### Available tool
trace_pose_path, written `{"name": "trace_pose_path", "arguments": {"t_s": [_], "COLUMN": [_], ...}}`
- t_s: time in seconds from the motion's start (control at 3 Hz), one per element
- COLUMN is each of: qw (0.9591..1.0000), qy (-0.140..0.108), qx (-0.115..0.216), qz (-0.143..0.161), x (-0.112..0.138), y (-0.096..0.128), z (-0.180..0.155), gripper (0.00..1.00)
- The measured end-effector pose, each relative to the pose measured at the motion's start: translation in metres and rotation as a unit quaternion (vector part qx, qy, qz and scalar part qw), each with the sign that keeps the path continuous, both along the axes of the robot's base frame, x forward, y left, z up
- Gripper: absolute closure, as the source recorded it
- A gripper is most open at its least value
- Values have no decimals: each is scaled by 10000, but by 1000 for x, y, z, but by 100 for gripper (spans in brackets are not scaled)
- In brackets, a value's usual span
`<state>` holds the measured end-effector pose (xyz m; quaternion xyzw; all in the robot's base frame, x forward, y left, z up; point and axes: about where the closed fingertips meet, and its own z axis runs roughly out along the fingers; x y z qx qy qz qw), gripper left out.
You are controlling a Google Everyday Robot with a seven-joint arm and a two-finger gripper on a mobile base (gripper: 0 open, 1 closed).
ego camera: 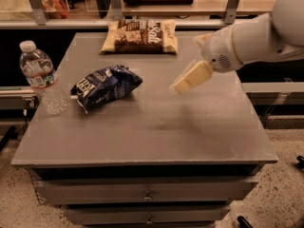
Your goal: Move blue chip bag near water bottle
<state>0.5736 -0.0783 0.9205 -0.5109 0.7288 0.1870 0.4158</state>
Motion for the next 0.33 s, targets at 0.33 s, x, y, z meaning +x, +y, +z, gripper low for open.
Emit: {"name": "trace_pose_path", "arguments": {"t_s": [0.33], "qw": [10000], "qy": [18], "qx": [-11], "qz": [86], "x": [-4], "y": [5], "z": [3], "gripper": [0]}}
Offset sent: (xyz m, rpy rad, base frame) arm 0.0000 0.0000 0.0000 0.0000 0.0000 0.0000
